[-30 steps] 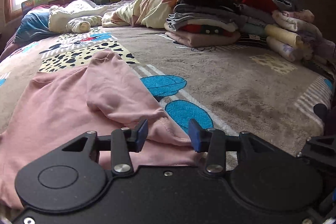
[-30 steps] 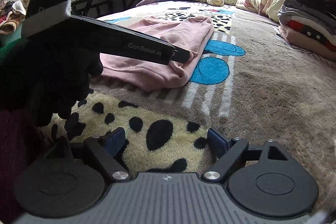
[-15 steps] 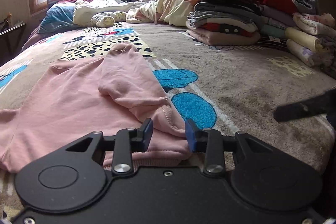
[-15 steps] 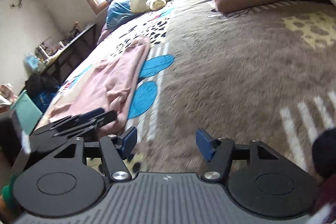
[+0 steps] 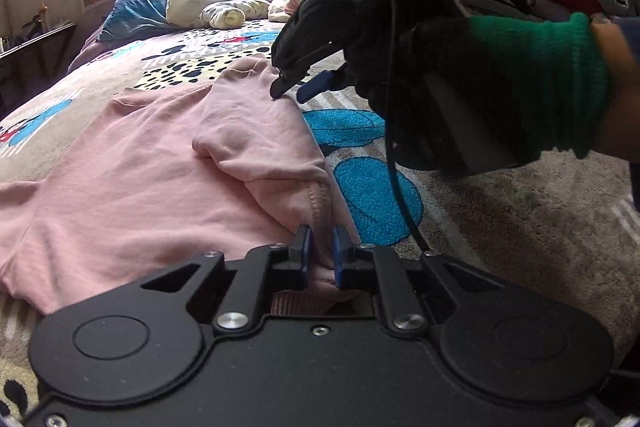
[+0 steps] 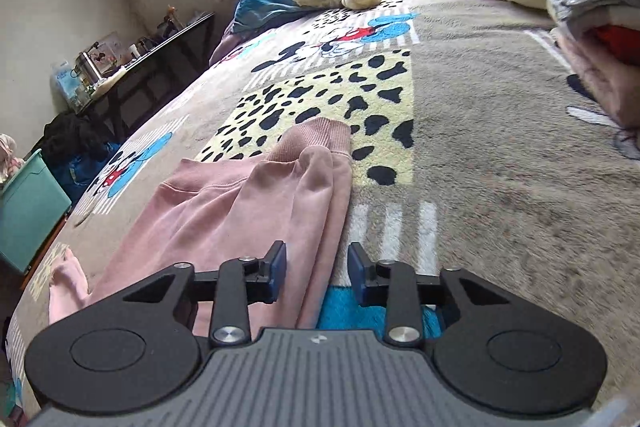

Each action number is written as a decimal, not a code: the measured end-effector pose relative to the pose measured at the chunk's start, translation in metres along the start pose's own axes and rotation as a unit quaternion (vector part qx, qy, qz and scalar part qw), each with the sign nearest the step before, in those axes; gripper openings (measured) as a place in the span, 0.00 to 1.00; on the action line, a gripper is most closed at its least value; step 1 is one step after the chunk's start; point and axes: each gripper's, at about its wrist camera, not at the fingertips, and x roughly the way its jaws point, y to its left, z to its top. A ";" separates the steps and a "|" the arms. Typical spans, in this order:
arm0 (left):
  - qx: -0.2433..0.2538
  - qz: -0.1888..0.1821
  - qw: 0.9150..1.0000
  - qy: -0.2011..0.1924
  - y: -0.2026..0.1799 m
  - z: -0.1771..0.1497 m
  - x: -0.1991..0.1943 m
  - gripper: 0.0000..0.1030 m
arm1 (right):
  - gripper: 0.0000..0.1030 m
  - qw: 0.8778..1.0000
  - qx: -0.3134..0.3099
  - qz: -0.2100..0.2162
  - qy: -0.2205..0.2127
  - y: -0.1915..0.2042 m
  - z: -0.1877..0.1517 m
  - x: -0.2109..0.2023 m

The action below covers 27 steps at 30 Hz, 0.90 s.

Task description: Fold clothes

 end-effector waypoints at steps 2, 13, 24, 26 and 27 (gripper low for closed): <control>-0.003 -0.002 1.000 0.001 0.002 -0.001 -0.001 0.09 | 0.07 1.000 -0.012 0.009 0.015 -0.002 0.001 0.011; -0.052 -0.014 0.999 -0.007 0.016 0.008 -0.022 0.08 | 0.21 0.997 -0.055 -0.050 -0.033 0.004 0.011 0.010; -0.029 -0.058 0.997 -0.050 0.049 0.029 0.006 0.08 | 0.21 0.992 -0.053 -0.009 -0.117 0.022 -0.030 -0.095; -0.003 -0.055 0.998 -0.001 0.043 0.025 0.022 0.07 | 0.21 0.994 -0.036 0.005 -0.101 0.020 -0.042 -0.096; 0.009 -0.050 0.999 0.009 0.040 0.023 0.025 0.08 | 0.21 0.996 -0.023 0.017 -0.090 0.019 -0.046 -0.093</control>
